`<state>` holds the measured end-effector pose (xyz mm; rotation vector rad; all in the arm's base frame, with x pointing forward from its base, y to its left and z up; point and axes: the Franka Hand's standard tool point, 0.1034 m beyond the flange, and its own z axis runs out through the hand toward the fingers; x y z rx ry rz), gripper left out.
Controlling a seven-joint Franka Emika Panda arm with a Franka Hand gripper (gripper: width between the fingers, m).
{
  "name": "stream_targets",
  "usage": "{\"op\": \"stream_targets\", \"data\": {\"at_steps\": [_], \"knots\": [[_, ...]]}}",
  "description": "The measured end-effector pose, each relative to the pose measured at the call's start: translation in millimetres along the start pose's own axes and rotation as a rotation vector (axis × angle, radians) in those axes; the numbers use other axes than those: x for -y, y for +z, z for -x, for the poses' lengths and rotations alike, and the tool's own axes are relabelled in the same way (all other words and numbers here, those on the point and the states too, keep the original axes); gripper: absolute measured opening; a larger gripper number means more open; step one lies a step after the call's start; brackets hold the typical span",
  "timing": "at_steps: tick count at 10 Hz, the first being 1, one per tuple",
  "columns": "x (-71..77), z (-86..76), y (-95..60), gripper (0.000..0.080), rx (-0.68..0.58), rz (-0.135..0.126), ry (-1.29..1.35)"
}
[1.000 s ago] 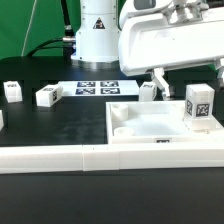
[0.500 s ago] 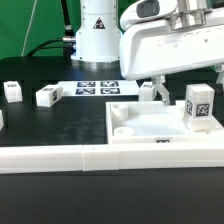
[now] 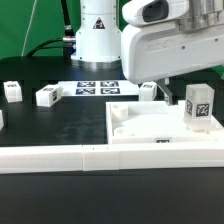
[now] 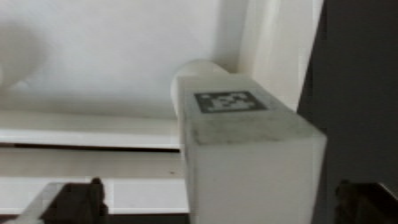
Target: Assemble one leg
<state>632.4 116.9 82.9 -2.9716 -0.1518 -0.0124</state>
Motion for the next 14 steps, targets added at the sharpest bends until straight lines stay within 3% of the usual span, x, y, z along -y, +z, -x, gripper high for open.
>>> {"op": "stream_targets", "data": {"at_steps": [3,4,5,6,7,10,12,14], "knots": [[-0.4,0.6,0.8,0.0649,0.000,0.000,-0.001],[-0.4,0.7,1.0,0.0535,0.000,0.000,-0.001],[-0.4,0.7,1.0,0.0535,0.001,0.000,-0.001],[-0.5,0.8,1.2,0.0361,0.001,0.000,-0.001],[-2.2,0.5,0.8,0.0292,0.000,0.002,0.001],[-3.0,0.4,0.8,0.0292,0.000,0.002,0.027],[-7.2,1.0,0.7,0.0292,-0.016,-0.015,0.303],[-9.1,2.1,0.8,0.0292,-0.038,-0.012,0.528]]}}
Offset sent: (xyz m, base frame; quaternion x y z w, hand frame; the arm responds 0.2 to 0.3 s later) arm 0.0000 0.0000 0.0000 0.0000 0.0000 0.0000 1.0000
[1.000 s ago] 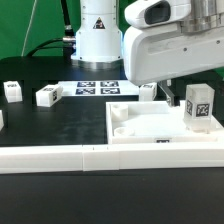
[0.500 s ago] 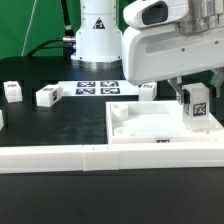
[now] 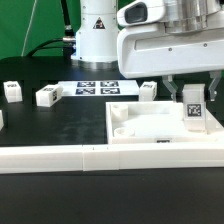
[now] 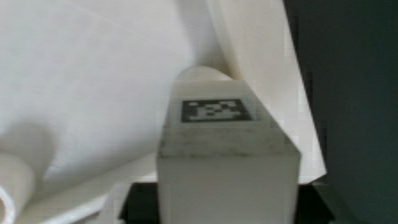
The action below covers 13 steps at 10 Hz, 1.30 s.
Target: Assemble one leg
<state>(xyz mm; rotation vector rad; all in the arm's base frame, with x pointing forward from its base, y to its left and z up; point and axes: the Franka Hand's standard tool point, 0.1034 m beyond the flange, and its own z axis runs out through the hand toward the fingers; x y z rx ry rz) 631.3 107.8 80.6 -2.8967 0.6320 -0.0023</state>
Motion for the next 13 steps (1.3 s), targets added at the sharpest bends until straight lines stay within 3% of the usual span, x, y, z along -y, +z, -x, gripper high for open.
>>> {"op": "stream_targets", "data": {"at_steps": [5,7,9,10,11,12,13], "knots": [[-1.1,1.0,1.7,0.0292,-0.006,-0.002,0.651],[0.1,2.2,2.1,0.0292,-0.005,-0.001,0.801],[0.5,2.3,2.2,0.0292,-0.003,-0.003,0.761],[0.9,2.5,2.3,0.0471,-0.002,-0.005,0.760],[0.0,1.5,2.0,0.0471,-0.004,-0.005,0.608],[-0.4,1.4,2.2,0.0605,-0.004,-0.005,0.469],[-0.8,1.3,2.4,0.0640,-0.002,-0.007,0.415]]}}
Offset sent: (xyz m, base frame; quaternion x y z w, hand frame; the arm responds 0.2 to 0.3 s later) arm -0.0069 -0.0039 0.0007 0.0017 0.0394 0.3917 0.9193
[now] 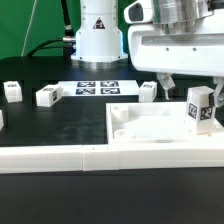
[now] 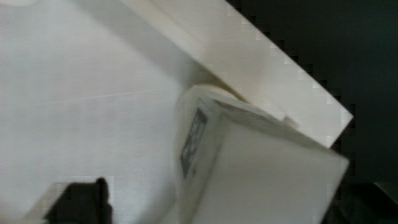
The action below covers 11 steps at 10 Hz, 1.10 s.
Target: Assemble one leg
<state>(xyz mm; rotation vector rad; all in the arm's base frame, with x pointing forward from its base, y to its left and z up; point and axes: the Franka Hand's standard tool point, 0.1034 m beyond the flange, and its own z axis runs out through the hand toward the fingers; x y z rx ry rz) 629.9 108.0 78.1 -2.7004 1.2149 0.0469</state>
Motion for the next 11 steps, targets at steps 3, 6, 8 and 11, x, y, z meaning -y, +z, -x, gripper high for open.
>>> {"op": "stream_targets", "data": {"at_steps": [3,6,8,11], "knots": [[0.8,3.0,8.2,0.0648,0.041,0.036,-0.447],[11.2,4.4,11.4,0.0649,0.037,0.104,-0.831],[11.1,2.4,10.8,0.0649,0.039,0.101,-0.954],[10.7,2.1,11.0,0.0545,0.045,0.099,-1.047]]}}
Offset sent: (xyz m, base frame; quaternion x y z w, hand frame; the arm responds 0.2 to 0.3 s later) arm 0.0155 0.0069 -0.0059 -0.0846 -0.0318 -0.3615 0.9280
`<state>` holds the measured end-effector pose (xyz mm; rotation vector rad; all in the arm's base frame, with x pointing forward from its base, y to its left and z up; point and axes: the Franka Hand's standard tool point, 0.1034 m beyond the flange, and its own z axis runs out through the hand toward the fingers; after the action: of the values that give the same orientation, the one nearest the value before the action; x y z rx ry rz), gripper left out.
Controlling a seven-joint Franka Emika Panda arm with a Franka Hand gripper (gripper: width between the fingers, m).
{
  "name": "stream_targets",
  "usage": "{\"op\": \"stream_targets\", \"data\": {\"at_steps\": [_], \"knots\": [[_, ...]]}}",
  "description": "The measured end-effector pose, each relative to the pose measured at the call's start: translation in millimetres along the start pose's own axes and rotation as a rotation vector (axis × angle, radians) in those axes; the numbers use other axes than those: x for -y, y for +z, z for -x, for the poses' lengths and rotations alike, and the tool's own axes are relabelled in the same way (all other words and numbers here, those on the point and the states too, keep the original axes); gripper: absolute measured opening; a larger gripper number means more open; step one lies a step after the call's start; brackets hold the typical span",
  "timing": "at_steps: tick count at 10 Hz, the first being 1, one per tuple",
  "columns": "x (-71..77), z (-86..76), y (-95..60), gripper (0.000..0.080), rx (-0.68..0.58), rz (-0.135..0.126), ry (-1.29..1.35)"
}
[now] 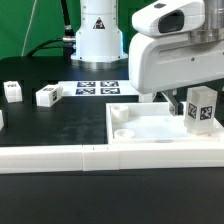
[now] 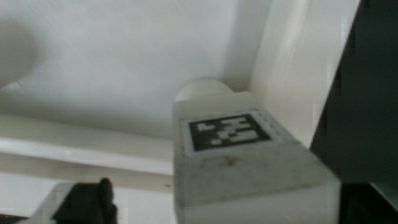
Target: Assemble one leg
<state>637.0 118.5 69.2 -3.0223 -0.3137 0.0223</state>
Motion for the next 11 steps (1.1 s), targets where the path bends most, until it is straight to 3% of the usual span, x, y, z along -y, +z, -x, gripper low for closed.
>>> {"op": "stream_targets", "data": {"at_steps": [1,2,3,7,11], "knots": [[0.0,0.0,0.0,0.0394,0.000,0.000,0.000],[0.0,0.0,0.0,0.0394,0.000,0.000,0.000],[0.0,0.0,0.0,0.0289,0.000,0.000,0.000],[-0.3,0.0,0.0,0.0289,0.000,0.000,0.068],[-3.6,0.9,0.6,0.0290,-0.007,-0.014,0.496]]}}
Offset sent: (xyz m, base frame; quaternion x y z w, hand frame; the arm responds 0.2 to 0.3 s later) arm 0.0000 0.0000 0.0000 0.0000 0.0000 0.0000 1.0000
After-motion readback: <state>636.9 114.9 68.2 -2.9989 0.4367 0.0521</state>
